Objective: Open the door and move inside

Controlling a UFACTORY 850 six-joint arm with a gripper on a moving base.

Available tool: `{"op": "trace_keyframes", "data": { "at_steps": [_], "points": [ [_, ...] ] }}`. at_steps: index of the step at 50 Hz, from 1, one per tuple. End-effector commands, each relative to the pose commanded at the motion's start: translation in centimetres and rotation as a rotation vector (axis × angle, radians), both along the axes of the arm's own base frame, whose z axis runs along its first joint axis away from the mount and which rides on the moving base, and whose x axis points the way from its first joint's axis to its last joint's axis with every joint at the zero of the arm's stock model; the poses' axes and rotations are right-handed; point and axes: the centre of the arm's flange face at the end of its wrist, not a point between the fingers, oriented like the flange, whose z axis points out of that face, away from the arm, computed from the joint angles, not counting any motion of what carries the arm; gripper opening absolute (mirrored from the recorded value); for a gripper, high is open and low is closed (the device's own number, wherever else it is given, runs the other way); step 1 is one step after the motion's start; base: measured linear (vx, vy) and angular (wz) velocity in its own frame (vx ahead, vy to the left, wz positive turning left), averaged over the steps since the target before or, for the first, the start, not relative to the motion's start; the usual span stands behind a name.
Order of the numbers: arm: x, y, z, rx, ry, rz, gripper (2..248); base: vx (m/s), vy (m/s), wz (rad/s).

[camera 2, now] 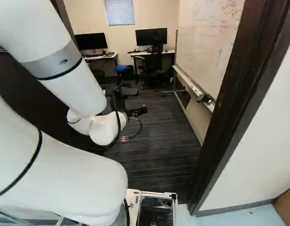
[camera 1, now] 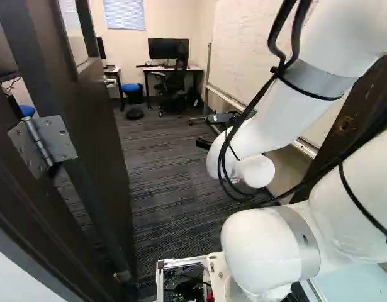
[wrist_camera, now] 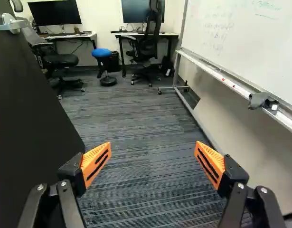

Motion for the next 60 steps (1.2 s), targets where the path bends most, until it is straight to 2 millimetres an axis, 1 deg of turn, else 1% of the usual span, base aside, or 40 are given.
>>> {"op": "trace_keyframes", "data": {
  "at_steps": [39,60],
  "points": [
    [0.0,0.0,0.0,0.0,0.0,0.0,247,0.154,0.002,0.18],
    [0.0,0.0,0.0,0.0,0.0,0.0,247,0.121,-0.021,0.024]
  ]
}}
